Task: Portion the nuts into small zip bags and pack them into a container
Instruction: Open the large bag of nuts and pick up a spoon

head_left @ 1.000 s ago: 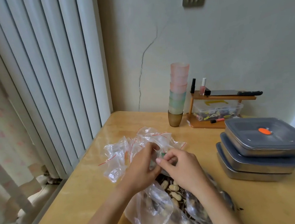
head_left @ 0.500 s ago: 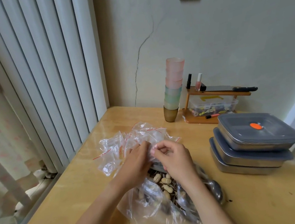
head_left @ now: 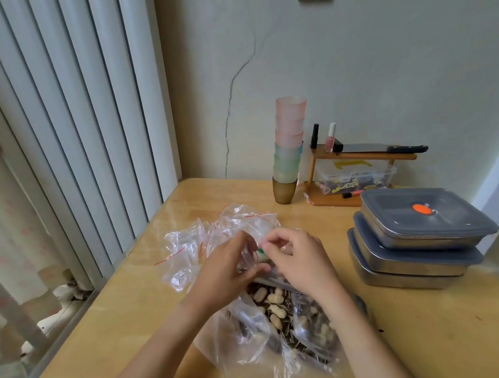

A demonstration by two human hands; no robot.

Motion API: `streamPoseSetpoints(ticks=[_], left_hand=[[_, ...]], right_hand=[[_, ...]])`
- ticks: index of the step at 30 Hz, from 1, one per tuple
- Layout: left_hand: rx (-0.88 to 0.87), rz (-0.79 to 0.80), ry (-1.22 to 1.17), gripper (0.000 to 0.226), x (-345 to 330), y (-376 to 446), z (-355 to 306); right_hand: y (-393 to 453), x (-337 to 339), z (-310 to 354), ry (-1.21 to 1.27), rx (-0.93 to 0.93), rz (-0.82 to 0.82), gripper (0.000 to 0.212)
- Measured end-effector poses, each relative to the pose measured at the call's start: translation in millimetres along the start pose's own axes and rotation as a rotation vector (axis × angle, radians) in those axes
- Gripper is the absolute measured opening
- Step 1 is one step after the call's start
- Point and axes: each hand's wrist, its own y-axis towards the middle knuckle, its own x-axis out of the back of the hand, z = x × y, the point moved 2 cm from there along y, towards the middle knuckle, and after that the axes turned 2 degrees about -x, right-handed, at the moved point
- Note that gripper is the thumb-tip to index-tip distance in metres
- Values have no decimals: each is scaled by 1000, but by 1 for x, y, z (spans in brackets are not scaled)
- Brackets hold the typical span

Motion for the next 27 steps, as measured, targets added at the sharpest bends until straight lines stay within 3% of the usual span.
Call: streamPoseSetpoints(ticks=[3, 5, 14, 27], left_hand=[[18, -84, -11, 48, 6, -14, 2], [45, -66, -8, 49, 8, -20, 3], [104, 38, 120, 41, 6, -33, 1], [22, -47, 51, 42, -1, -30, -14]], right_hand=[[-3, 11, -7, -318, -84, 210, 4], [-7, 12, -10, -393, -144, 352, 13], [-11, 14, -8, -504, -137, 446, 26], [-13, 43, 4, -630, -104, 151, 2]])
